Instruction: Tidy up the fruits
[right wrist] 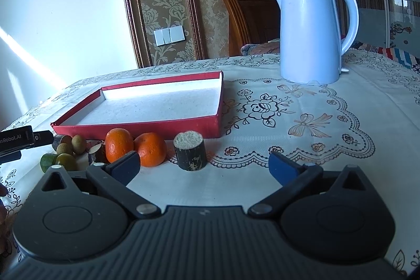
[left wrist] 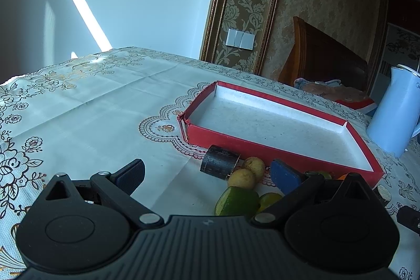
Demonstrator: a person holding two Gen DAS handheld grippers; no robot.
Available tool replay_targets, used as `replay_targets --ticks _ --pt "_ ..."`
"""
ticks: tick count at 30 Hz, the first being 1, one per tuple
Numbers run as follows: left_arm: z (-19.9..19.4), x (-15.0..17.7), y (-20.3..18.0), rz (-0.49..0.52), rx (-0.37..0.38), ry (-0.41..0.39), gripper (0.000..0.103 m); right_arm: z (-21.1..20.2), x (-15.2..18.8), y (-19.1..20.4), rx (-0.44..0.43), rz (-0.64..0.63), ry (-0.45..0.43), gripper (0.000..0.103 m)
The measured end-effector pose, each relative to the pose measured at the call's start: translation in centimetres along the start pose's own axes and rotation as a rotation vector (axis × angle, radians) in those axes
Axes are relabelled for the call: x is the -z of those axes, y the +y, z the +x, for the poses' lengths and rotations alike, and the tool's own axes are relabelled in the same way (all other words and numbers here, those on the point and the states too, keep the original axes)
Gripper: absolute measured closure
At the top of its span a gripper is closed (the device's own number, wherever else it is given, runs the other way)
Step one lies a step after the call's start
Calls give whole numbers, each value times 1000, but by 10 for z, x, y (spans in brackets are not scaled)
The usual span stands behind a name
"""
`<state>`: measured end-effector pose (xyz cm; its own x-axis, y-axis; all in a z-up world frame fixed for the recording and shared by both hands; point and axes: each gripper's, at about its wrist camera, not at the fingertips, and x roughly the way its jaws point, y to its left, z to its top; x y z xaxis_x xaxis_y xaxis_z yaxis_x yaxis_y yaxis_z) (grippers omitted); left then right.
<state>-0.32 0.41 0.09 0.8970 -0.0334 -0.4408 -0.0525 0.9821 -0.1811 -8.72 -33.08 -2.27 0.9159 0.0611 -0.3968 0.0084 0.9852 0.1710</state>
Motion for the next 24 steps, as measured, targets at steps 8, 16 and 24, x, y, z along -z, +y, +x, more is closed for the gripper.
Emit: replay_targets --ticks 8,16,24 --pt "0 0 0 -1 -2 1 1 0 0 0 0 0 0 0" --pt "1 0 0 -3 -3 2 1 0 0 0 -1 0 0 0" --pt "2 1 2 -9 -6 5 1 0 0 0 -1 0 0 0"
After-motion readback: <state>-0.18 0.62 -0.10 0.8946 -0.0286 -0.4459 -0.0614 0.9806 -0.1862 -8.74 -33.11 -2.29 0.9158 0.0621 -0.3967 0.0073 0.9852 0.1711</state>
